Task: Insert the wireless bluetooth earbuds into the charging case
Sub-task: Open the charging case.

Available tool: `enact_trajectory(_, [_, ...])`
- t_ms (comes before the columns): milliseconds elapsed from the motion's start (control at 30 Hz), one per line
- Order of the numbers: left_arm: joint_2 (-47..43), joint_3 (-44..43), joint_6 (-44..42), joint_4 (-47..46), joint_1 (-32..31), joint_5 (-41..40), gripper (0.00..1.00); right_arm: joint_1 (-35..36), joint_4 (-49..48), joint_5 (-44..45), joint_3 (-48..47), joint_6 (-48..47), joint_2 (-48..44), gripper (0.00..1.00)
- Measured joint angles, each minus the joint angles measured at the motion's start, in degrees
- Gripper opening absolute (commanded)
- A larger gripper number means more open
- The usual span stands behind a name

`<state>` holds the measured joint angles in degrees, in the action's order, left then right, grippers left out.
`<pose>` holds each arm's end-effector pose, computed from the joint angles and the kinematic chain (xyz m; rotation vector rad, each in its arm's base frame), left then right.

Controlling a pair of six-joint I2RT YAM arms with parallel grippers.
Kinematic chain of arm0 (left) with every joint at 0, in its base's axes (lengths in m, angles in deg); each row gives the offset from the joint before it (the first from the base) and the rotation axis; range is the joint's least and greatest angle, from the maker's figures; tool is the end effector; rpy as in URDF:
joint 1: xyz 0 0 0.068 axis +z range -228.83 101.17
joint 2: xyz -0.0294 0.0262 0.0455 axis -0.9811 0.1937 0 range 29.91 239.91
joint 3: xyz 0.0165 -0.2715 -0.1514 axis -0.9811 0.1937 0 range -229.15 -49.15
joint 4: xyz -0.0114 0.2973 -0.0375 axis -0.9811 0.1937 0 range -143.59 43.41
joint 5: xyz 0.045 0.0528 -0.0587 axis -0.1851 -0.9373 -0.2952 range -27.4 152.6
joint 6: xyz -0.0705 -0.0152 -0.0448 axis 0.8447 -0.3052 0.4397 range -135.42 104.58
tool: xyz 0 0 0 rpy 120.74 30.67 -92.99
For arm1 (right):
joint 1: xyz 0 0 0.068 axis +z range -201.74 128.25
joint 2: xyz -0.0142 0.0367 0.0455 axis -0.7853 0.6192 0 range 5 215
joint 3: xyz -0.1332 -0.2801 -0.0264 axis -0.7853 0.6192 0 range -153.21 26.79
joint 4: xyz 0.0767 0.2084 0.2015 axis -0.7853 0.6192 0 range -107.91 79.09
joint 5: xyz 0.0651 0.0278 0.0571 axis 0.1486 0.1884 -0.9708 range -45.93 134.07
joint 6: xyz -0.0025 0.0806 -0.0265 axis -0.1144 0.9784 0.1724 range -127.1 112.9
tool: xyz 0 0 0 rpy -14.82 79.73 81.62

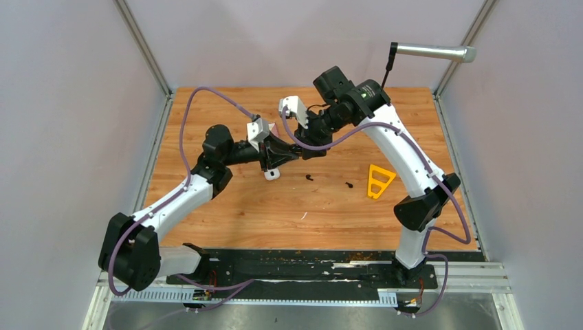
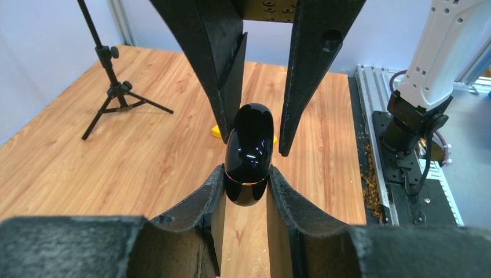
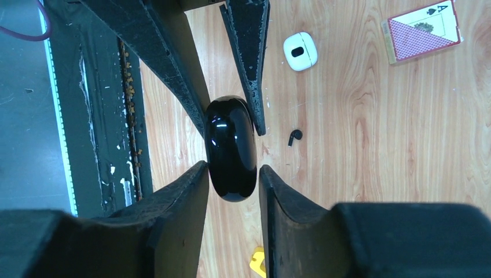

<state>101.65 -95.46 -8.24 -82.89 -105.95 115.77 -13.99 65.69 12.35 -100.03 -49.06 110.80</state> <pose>0.2638 -0.2022 0.3413 1.0193 1.2984 -1.1548 0.3011 0.2827 0.4421 -1.7775 1.8521 0.7043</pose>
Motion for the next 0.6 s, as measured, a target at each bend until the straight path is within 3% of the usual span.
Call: enact_trajectory(600, [0.1,2.1,-4.1,-5.4,-0.1,1.0,0.0,-6.3,4.0,-10.9,-5.1,10.7,4.7,0.39])
